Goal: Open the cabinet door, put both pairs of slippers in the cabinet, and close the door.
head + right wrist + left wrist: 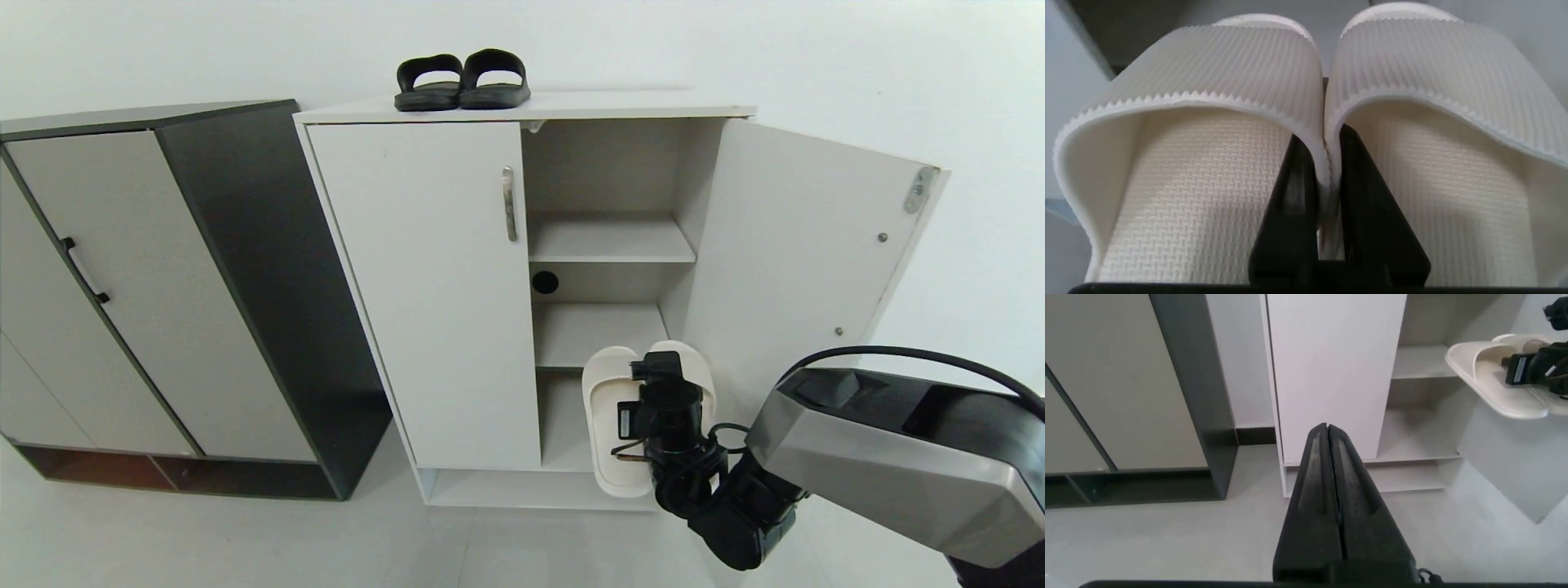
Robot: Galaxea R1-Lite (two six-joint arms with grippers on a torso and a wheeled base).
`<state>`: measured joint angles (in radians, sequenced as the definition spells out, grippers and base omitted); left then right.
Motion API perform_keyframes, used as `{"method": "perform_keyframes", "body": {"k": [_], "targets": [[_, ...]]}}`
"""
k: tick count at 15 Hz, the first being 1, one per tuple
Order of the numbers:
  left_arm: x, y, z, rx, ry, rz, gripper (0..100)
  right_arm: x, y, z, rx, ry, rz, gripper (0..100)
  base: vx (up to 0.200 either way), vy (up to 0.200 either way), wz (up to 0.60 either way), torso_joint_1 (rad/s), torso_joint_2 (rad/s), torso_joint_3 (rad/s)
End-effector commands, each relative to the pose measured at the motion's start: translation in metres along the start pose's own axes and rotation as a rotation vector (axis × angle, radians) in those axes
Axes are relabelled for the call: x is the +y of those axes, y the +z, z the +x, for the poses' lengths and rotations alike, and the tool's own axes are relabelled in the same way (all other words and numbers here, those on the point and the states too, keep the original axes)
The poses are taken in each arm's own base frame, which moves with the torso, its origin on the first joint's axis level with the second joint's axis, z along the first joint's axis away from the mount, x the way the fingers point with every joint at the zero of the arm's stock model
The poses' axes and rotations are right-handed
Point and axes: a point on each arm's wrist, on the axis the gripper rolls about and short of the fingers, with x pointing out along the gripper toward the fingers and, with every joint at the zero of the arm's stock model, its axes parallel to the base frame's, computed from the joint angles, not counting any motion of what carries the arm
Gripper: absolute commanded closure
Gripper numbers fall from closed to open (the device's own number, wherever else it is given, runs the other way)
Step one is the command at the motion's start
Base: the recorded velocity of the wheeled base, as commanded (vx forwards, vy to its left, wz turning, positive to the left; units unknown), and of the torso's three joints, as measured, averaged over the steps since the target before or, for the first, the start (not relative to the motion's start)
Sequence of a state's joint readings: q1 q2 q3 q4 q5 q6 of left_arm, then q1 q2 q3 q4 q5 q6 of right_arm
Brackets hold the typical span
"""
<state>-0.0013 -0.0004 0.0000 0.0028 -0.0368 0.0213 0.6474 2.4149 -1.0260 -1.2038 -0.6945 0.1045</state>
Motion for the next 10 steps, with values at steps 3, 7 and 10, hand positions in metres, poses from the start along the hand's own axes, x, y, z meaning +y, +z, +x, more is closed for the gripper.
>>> {"method": "perform_keyframes", "body": {"k": [3, 7, 10], "targets": [[0.0, 0.0, 0.0001, 0.002, 0.0, 0.0, 100, -0.0073, -0.0052, 0.0073, 0.012, -0.023, -0.006, 100, 0.0, 0.0, 0.0, 0.0, 0.0, 0.0], [0.0, 0.0, 0.0001, 0.002, 0.0, 0.0, 100, -0.0073, -0.0052, 0.0073, 0.012, -0.023, -0.007, 100, 0.0, 0.0, 0.0, 0.0, 0.0, 0.0], [0.0, 0.0, 0.0001, 0.002, 0.0, 0.0, 100, -0.0073, -0.0052, 0.0073, 0.012, -0.023, -0.007, 100, 0.0, 0.0, 0.0, 0.0, 0.0, 0.0]]}}
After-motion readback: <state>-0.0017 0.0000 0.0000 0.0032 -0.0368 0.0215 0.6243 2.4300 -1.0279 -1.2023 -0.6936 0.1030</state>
